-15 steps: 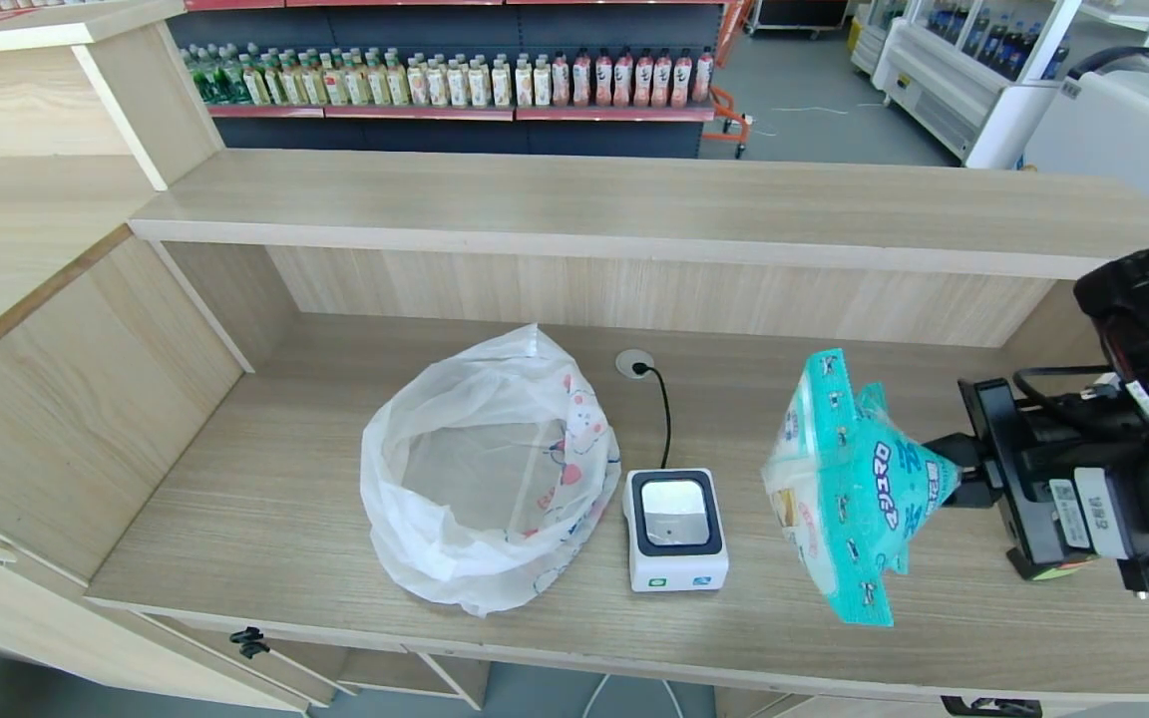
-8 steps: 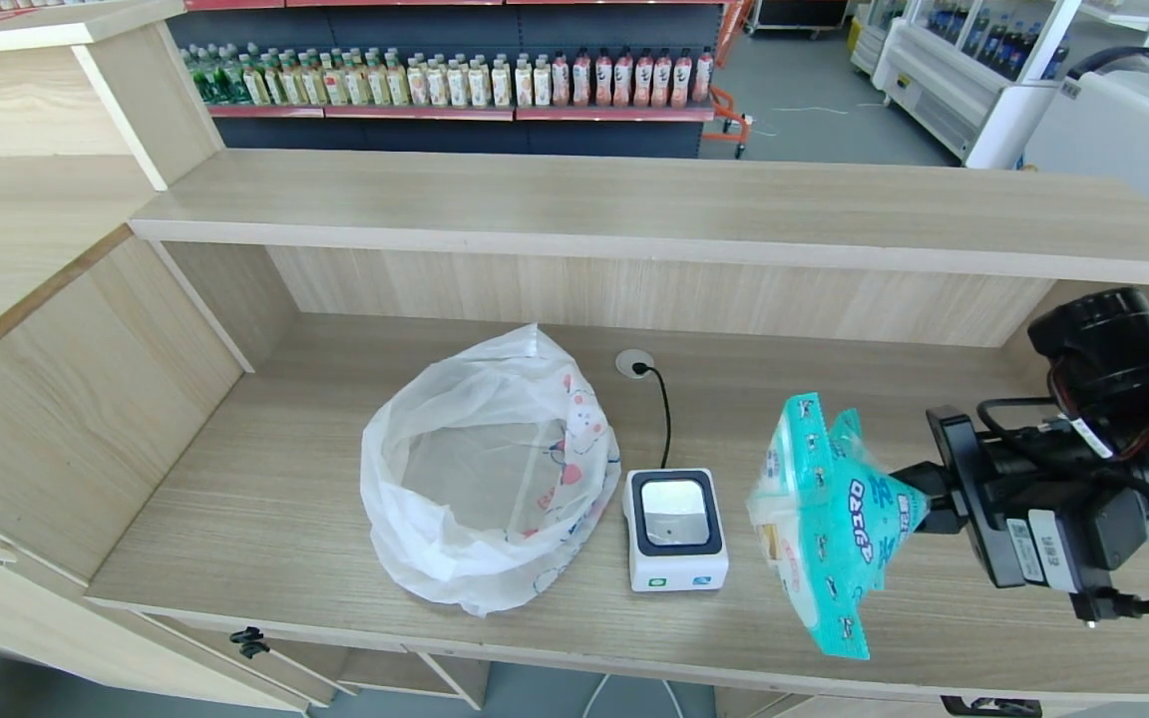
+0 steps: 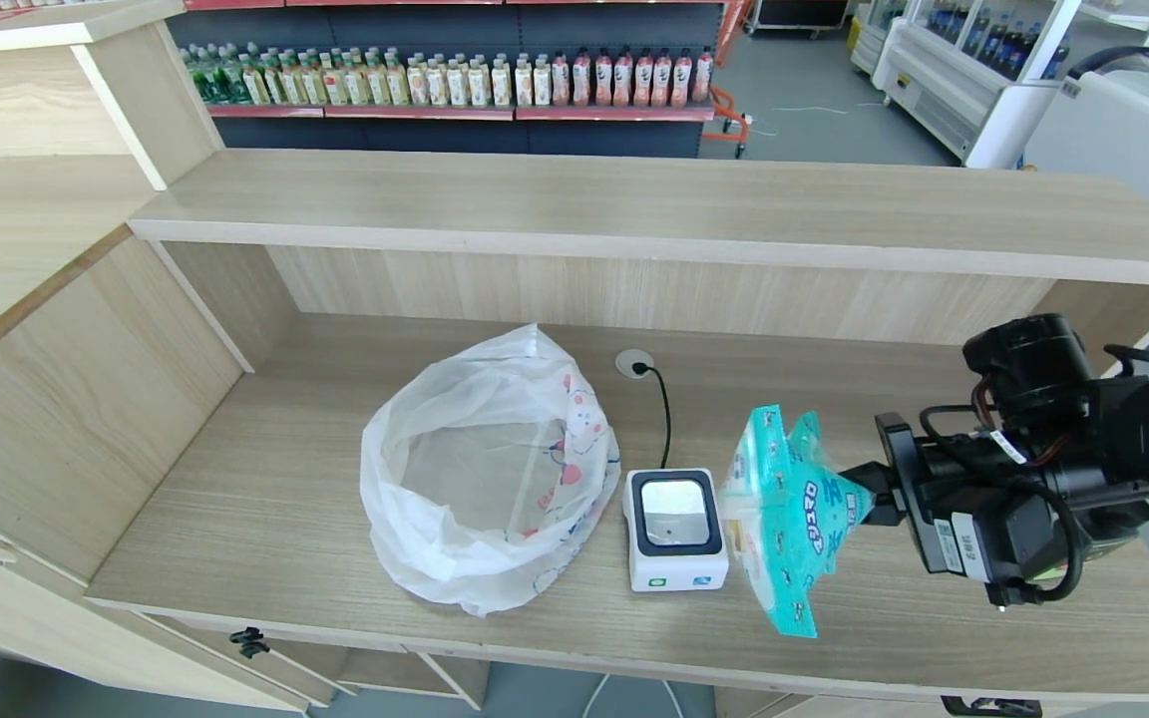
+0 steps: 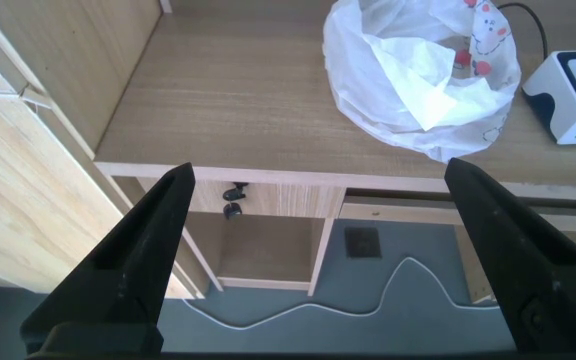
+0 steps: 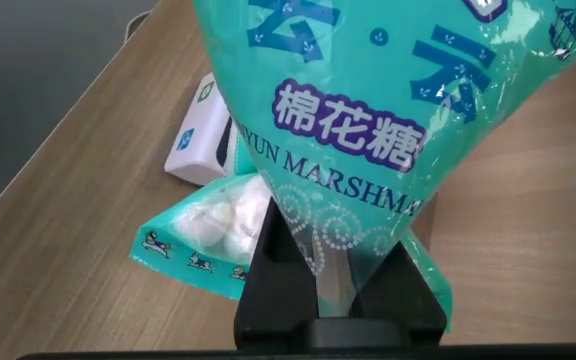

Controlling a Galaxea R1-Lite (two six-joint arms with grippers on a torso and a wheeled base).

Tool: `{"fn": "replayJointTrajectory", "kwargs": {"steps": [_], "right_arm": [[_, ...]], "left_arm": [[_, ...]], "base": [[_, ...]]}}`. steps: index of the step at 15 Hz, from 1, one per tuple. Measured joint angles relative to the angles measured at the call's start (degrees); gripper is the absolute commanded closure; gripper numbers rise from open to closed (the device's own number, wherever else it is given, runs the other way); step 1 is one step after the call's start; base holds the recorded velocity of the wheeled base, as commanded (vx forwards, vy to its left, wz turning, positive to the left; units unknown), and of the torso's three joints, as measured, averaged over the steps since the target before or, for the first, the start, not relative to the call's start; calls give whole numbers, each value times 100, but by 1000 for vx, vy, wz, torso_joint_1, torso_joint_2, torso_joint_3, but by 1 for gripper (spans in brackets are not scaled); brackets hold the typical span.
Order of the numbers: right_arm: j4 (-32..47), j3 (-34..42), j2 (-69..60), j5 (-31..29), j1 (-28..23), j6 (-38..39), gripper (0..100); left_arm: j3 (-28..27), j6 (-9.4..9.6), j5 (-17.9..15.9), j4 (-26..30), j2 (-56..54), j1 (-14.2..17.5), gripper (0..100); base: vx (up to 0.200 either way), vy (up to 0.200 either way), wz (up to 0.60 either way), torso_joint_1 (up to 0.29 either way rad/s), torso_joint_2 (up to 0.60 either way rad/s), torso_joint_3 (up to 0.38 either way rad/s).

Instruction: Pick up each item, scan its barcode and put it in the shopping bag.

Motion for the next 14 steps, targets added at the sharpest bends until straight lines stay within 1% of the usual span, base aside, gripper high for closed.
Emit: {"fn": "replayJointTrajectory", "kwargs": {"steps": [3,5,6,9,11,14], "right_arm": [[-284,-90,163,2,254,73,100],[-697,-127,240,5,492,210,100],[-766,-145,285,2,560,233,100],[-987,-300,423,2,661,255,100],[-1359,-330,489,-13,658,290,100],[-1406,-256,508,-24,642,315,100]], "left_arm": [[0,0,2,0,0,0,0],[0,0,2,0,0,0,0],[0,0,2,0,0,0,0],[0,0,0,-2,0,0,0],[0,0,2,0,0,-2,0],[0,0,0,0,0,-2,0]], "base": [[0,0,0,0,0,0],[0,0,0,0,0,0],[0,0,0,0,0,0],[0,0,0,0,0,0],[0,0,0,0,0,0],[0,0,0,0,0,0]]}}
